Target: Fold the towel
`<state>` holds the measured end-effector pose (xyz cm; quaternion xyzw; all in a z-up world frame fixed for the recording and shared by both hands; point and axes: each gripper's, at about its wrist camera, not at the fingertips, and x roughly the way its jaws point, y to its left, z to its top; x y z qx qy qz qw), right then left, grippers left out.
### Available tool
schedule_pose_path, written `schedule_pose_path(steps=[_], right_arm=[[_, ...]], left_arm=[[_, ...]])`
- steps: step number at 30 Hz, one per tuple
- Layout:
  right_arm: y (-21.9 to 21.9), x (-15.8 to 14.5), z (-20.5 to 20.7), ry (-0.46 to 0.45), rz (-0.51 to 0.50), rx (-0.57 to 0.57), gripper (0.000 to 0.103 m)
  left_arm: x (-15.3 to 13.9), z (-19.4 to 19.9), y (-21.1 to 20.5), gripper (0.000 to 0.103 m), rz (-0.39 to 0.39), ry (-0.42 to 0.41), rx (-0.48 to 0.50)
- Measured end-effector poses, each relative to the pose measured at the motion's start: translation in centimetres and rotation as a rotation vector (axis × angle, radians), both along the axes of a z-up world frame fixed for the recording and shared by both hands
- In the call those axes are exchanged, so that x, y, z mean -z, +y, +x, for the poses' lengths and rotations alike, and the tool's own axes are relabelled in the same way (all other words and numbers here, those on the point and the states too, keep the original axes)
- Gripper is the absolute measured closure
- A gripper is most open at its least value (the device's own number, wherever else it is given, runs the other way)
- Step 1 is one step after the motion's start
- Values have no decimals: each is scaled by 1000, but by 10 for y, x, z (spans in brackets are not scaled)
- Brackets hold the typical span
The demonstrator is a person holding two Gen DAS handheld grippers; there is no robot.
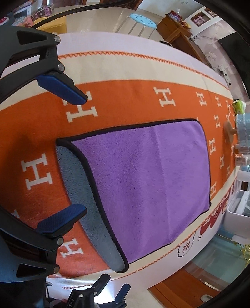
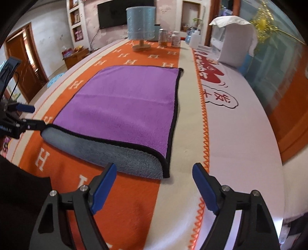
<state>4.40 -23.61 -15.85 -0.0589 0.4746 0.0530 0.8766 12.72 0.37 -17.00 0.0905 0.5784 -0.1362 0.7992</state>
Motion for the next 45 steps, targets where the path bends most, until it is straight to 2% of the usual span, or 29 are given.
schedule_pose_path(steps=[12,18,22,27,30,32,36,45], right_arm=[[0,23,23,54,9,-109,33],[2,28,30,74,25,-150,46],[2,29,31,83,38,-171,55],[3,28,30,88,34,-178,59],[2,27,28,86,33,-174,64],[2,27,27,87,33,-174,67],[2,26,24,85,31,-171,69],[-1,25,17,91,37,-160,82]], left_arm=[[30,19,-15,1,29,66,16],[35,19,-17,1,21,82,10],[37,22,-20,8,16,100,11],[37,18,-21,14,9,99,13],[37,14,-25,20,-5,101,24],[37,13,-27,28,-11,108,27],[37,9,-28,35,-17,118,25],[41,4,-21,68,-26,132,0]])
